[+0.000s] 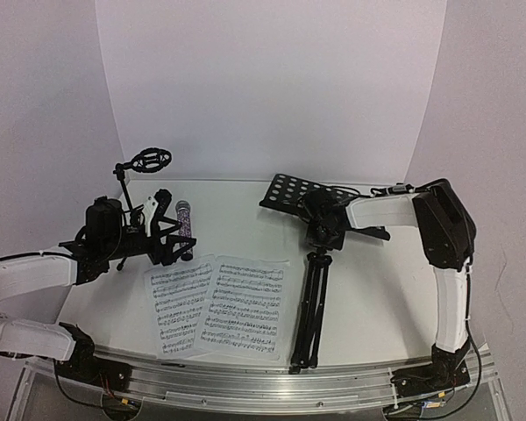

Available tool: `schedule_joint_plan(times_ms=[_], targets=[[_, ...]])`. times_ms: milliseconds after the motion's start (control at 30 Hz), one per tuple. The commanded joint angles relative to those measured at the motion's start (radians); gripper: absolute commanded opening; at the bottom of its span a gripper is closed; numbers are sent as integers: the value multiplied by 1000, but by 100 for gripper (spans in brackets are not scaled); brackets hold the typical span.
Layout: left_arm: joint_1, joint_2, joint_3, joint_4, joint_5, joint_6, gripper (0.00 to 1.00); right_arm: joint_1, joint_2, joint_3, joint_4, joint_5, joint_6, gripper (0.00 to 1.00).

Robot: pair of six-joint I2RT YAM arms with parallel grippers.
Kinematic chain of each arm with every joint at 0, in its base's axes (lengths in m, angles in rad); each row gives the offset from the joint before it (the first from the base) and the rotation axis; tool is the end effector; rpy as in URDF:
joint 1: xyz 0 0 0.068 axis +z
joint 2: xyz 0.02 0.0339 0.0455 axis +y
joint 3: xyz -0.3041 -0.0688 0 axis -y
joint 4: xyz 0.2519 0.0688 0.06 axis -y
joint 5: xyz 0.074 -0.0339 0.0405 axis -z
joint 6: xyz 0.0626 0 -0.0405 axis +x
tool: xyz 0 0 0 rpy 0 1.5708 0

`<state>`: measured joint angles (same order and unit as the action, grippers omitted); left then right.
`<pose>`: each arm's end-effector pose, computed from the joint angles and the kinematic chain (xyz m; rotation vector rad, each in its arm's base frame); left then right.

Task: Set up the instrument practice props

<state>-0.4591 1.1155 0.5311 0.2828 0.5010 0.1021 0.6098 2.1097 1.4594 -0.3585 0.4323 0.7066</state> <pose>0.2131 -0.1389 0.2594 0.8530 1.6926 -0.7125 0.4106 0.2549 0.1590 0.2728 2.4318 0.0070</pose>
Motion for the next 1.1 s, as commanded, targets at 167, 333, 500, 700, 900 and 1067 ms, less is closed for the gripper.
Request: schedule_joint_plan(times_ms=[167,333,500,700,900,1067], targets=[[-103,185,123,84,55,-112,68,-10,-317,-160,728,180,-210,0],[-196,350,254,114,76,-127,68,-10,-311,-120,881,174,-300,0],[-234,484,374,176,93,-164,68,-8,-328,-87,973,168,-356,0],[-270,607,486,229,108,-226,68,9,-344,-16,1076,186,-457,0],[-327,765,607,280,100,-284,68,13,-322,0,1180,191,-480,0],[-353,882,753,275,35,-304,71,16,-285,48,1241,183,-512,0]])
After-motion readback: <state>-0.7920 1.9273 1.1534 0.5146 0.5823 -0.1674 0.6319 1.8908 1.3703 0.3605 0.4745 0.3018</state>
